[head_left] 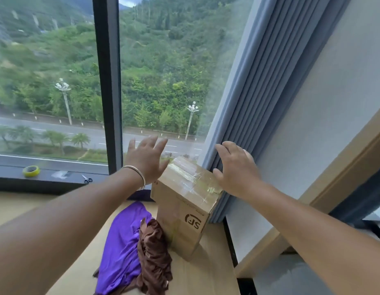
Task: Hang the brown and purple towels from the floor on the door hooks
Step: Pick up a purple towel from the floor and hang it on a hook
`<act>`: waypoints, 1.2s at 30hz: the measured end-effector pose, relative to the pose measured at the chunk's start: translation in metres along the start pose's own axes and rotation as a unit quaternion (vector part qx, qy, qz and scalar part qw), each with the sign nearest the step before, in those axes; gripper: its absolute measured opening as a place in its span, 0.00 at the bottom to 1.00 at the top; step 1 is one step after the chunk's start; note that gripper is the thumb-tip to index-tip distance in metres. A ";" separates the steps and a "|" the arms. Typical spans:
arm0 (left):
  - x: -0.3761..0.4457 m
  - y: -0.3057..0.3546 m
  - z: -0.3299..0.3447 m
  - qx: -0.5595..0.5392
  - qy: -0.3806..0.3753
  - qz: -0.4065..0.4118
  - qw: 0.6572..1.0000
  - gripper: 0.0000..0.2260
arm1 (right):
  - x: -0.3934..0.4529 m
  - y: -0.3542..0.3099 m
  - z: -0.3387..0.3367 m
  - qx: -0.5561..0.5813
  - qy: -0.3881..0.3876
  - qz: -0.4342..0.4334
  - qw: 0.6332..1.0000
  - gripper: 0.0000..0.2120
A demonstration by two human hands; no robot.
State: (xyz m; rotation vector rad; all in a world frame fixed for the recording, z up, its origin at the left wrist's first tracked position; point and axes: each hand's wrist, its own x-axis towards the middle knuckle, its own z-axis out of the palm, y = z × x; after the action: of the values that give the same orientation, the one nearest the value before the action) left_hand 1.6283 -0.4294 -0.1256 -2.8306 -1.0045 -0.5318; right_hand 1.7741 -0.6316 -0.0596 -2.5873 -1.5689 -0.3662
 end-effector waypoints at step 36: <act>-0.340 -0.167 0.650 0.015 -0.429 -0.247 0.869 0.29 | -0.005 -0.192 0.757 0.049 -0.336 -0.330 0.881 0.29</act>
State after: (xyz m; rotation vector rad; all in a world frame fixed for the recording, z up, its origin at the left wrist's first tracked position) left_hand 1.4686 -0.3716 -0.8588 -2.7400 -1.8432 0.8240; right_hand 1.7197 -0.3928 -0.8016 -2.1092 -2.5888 0.6489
